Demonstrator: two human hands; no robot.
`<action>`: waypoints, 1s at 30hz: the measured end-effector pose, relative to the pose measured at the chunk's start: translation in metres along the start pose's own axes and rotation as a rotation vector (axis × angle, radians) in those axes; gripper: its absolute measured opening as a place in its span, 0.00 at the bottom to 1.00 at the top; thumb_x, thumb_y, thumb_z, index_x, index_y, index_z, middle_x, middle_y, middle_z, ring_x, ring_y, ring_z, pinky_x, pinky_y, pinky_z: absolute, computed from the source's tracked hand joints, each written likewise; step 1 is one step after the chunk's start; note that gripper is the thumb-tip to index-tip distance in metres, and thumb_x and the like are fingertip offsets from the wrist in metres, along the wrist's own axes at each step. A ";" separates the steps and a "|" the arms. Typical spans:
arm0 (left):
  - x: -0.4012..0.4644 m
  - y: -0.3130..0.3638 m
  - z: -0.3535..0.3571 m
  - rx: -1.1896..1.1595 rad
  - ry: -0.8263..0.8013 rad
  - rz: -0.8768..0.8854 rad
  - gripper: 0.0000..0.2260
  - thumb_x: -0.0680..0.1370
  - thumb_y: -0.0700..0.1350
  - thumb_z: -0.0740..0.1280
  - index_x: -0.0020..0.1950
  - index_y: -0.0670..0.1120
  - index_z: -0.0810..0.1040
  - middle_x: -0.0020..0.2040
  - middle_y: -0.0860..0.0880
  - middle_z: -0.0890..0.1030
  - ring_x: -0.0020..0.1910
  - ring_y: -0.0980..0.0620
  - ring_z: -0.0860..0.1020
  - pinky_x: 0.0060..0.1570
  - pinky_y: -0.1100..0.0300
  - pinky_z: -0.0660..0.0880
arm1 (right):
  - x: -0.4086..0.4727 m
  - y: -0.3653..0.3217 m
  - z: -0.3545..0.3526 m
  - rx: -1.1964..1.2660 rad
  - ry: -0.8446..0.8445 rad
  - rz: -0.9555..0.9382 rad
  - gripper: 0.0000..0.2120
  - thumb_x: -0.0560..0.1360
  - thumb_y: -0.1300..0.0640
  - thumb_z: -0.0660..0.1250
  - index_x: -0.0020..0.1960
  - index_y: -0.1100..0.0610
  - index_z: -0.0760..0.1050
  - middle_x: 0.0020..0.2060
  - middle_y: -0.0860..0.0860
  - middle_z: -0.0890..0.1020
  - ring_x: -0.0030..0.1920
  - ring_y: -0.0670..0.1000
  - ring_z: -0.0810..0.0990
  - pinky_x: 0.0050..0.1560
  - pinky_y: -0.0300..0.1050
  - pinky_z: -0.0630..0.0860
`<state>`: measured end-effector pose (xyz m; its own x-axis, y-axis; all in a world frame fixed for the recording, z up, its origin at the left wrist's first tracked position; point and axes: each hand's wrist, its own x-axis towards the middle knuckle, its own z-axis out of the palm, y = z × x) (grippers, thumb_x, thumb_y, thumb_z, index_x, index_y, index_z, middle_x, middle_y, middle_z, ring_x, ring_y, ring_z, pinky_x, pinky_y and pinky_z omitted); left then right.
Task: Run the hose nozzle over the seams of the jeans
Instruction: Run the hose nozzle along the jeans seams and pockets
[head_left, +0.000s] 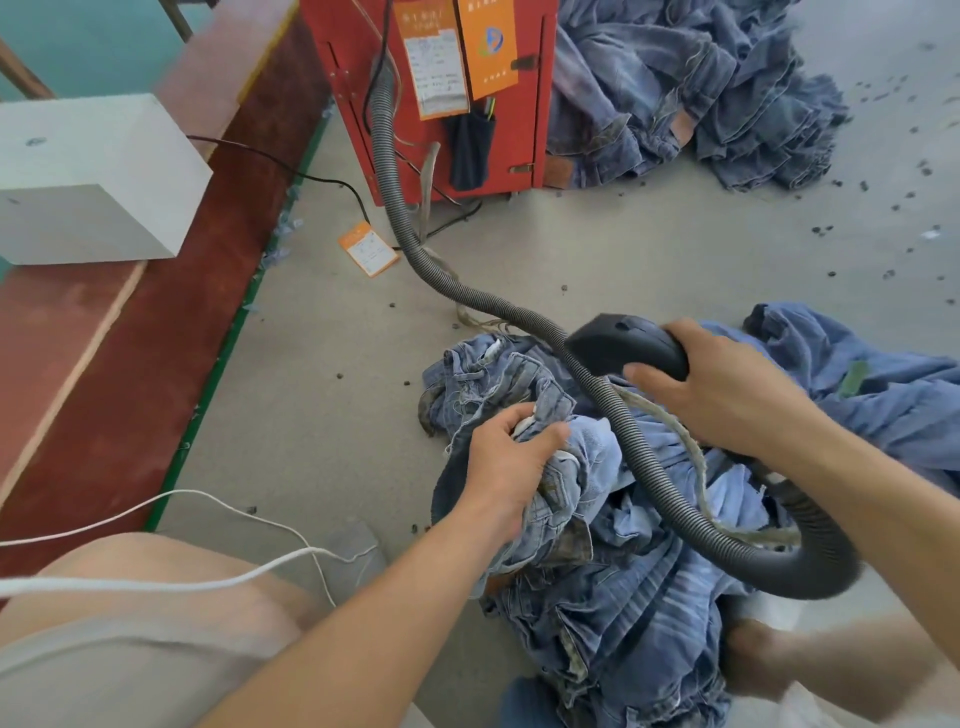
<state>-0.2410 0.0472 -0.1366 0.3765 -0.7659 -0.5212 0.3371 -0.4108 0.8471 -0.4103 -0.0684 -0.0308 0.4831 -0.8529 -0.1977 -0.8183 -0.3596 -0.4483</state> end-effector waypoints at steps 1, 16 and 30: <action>0.001 0.000 -0.002 -0.007 0.011 -0.006 0.10 0.74 0.43 0.79 0.55 0.50 0.86 0.48 0.51 0.88 0.50 0.50 0.86 0.56 0.48 0.83 | -0.001 0.003 -0.003 0.016 0.012 0.006 0.13 0.76 0.36 0.64 0.52 0.43 0.71 0.34 0.47 0.80 0.28 0.45 0.78 0.28 0.44 0.72; 0.009 0.009 -0.019 -0.101 -0.130 -0.028 0.18 0.78 0.42 0.75 0.66 0.52 0.77 0.53 0.54 0.87 0.52 0.53 0.86 0.46 0.60 0.83 | -0.005 0.004 -0.026 0.135 -0.071 0.018 0.09 0.77 0.39 0.67 0.48 0.43 0.73 0.26 0.47 0.81 0.22 0.49 0.79 0.25 0.44 0.74; 0.003 0.010 -0.017 -0.071 -0.255 -0.047 0.22 0.82 0.42 0.69 0.77 0.48 0.71 0.68 0.47 0.81 0.65 0.48 0.81 0.68 0.45 0.76 | -0.001 -0.003 -0.023 0.168 -0.036 0.011 0.09 0.77 0.38 0.67 0.50 0.42 0.72 0.27 0.50 0.81 0.22 0.49 0.80 0.23 0.45 0.76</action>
<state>-0.2222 0.0489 -0.1316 0.1324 -0.8506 -0.5088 0.4120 -0.4197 0.8088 -0.4161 -0.0750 -0.0091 0.4878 -0.8412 -0.2333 -0.7616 -0.2795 -0.5847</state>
